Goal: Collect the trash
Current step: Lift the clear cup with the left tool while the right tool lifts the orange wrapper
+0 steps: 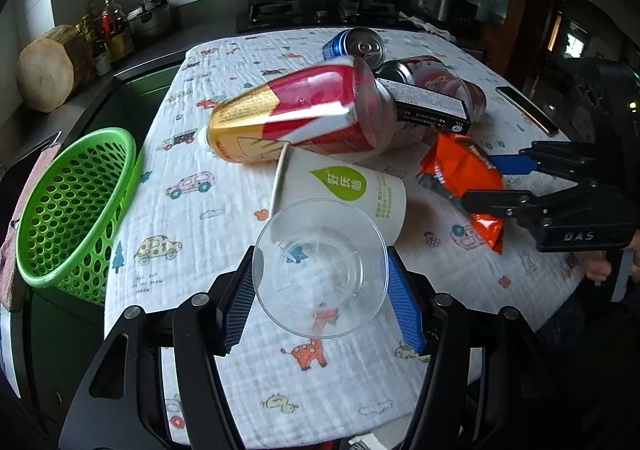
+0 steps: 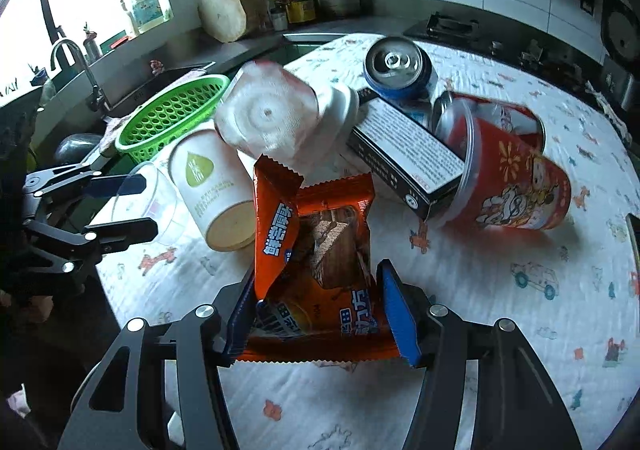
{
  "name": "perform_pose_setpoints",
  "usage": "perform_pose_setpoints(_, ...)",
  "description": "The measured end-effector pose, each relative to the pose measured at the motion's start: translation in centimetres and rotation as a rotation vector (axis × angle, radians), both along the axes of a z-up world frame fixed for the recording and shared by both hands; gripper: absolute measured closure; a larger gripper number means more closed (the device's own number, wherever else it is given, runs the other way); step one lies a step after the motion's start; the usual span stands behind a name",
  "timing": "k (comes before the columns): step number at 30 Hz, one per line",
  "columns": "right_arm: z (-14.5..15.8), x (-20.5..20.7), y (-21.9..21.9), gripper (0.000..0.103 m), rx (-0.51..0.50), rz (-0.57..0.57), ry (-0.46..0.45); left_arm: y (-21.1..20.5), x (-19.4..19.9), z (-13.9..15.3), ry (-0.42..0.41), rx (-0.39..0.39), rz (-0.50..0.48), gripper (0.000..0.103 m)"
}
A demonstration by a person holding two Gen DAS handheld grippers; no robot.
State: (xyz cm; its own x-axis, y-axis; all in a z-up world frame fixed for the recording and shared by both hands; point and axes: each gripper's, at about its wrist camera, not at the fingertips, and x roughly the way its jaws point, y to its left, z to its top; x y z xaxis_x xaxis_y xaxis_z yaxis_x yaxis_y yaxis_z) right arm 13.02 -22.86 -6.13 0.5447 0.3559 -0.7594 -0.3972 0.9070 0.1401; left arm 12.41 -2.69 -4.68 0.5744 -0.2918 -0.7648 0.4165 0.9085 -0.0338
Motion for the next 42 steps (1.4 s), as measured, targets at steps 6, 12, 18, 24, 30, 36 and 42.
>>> perform_pose_setpoints(6,1.4,-1.0,0.6,0.047,0.007,0.026,-0.031,0.9,-0.5,0.4,-0.008,-0.003,0.008,0.042)
perform_pose_setpoints(12,2.7,-1.2,1.5,0.047,0.008,0.046,-0.059,1.8,-0.9,1.0,-0.017,-0.01,0.019,0.042)
perform_pose_setpoints(18,4.3,-0.7,2.4,0.047,0.009,0.067,-0.088,2.8,-1.0,1.6,-0.03,-0.018,0.037,0.043)
perform_pose_setpoints(24,5.7,-0.1,3.8,0.047,0.005,0.099,-0.118,4.1,-0.7,2.5,-0.048,-0.03,0.061,0.043)
perform_pose_setpoints(30,6.2,0.9,5.3,0.049,0.009,0.129,-0.124,5.4,-0.2,2.9,-0.06,-0.036,0.09,0.043)
perform_pose_setpoints(36,4.4,0.1,5.2,0.049,0.001,0.136,-0.086,5.9,0.0,1.7,-0.032,-0.06,0.097,0.043)
perform_pose_setpoints(42,3.1,-0.6,4.5,0.032,0.004,0.122,-0.056,5.8,0.2,1.4,-0.024,-0.074,0.095,0.043)
